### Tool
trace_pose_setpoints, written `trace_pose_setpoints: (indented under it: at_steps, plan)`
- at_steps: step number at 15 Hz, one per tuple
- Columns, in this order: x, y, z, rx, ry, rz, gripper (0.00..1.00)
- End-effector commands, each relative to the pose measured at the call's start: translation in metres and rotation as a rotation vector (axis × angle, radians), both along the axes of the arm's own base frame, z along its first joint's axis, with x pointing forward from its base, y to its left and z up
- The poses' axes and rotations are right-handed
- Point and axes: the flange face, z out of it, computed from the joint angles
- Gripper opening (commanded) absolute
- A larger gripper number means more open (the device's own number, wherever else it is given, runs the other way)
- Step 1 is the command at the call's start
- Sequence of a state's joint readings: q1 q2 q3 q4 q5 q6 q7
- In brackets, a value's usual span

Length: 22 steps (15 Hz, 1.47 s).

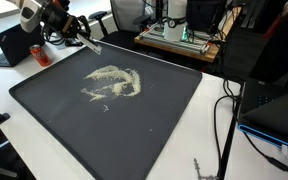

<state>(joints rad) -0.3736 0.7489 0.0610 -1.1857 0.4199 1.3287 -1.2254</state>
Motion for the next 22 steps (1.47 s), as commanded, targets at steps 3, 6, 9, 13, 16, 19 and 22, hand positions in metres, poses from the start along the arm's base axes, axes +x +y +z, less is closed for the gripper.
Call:
trace_pose_setpoints:
  at_steps: [3,6,9,13,16,19,22]
  plan:
    - [-0.003,-0.023,-0.008,0.082,0.022,-0.071,0.01]
    - [-0.010,-0.049,-0.017,0.023,-0.050,-0.167,0.01]
    - [-0.021,-0.066,-0.024,-0.068,-0.102,-0.197,0.01]
    - [-0.038,-0.067,-0.030,-0.194,-0.159,-0.219,0.01]
    - [-0.058,-0.058,-0.029,-0.276,-0.176,-0.219,0.01]
    - [-0.080,-0.047,-0.025,-0.368,-0.192,-0.199,0.01]
    - [-0.101,-0.035,-0.020,-0.449,-0.192,-0.178,0.01]
